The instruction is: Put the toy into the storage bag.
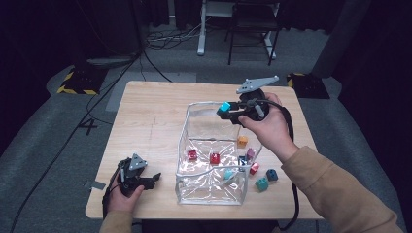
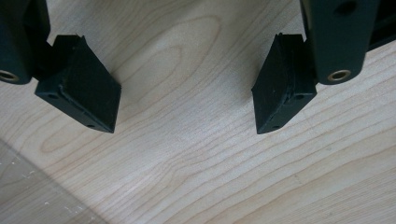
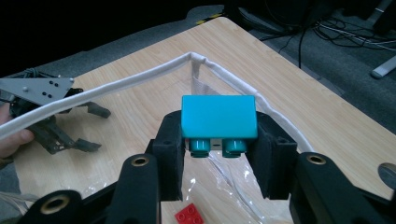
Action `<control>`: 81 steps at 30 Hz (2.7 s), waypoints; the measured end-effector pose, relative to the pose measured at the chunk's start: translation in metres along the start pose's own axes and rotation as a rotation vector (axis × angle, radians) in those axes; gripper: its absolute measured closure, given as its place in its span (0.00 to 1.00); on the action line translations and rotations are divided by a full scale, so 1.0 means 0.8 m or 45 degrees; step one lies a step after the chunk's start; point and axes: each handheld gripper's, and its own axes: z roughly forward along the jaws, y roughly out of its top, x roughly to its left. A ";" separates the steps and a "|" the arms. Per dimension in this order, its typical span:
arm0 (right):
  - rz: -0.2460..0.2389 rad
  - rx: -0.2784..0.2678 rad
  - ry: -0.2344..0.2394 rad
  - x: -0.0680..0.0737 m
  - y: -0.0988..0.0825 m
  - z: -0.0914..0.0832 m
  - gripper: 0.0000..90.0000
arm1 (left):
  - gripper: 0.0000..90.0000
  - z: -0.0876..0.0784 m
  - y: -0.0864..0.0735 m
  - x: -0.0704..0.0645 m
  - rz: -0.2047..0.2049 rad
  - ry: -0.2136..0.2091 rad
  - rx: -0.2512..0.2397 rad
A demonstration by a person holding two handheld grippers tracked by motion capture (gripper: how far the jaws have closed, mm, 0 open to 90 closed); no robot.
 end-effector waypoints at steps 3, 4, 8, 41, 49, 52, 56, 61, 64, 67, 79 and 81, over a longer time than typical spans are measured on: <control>0.006 0.005 0.017 0.003 0.002 0.009 0.65 | 0.27 0.000 0.000 0.000 -0.002 -0.001 0.001; 0.010 0.004 0.024 0.004 0.002 0.011 0.65 | 0.27 0.000 0.000 0.000 -0.002 -0.001 0.000; 0.023 0.024 0.050 0.008 0.003 0.026 0.65 | 0.27 0.000 0.000 0.000 -0.002 -0.001 0.000; 0.103 0.293 0.282 0.034 -0.025 0.097 0.43 | 0.27 0.000 0.000 0.000 -0.004 -0.003 0.000; 0.084 0.124 0.220 0.032 -0.012 0.059 0.44 | 0.27 0.000 0.000 0.000 -0.003 -0.003 0.000; 0.070 0.087 0.205 0.031 -0.008 0.046 0.44 | 0.27 0.000 0.000 0.000 0.000 0.000 0.001; 0.068 0.033 0.179 0.026 -0.002 0.025 0.44 | 0.27 0.000 0.000 0.000 -0.003 -0.002 0.000; 0.075 -0.011 0.141 0.016 -0.002 0.004 0.44 | 0.27 0.000 0.000 0.000 0.000 0.001 -0.003; 0.081 -0.030 0.121 0.010 -0.003 -0.006 0.44 | 0.27 0.000 0.000 0.000 0.000 0.001 -0.003; 0.092 -0.052 0.093 0.001 -0.005 -0.019 0.44 | 0.27 0.000 0.000 0.000 -0.003 -0.001 -0.001; 0.156 -0.078 -0.034 -0.038 -0.030 -0.066 0.44 | 0.27 0.001 0.001 0.000 -0.006 -0.003 -0.002; 0.167 -0.074 -0.055 -0.043 -0.035 -0.073 0.44 | 0.27 0.001 0.001 0.000 -0.007 -0.003 -0.002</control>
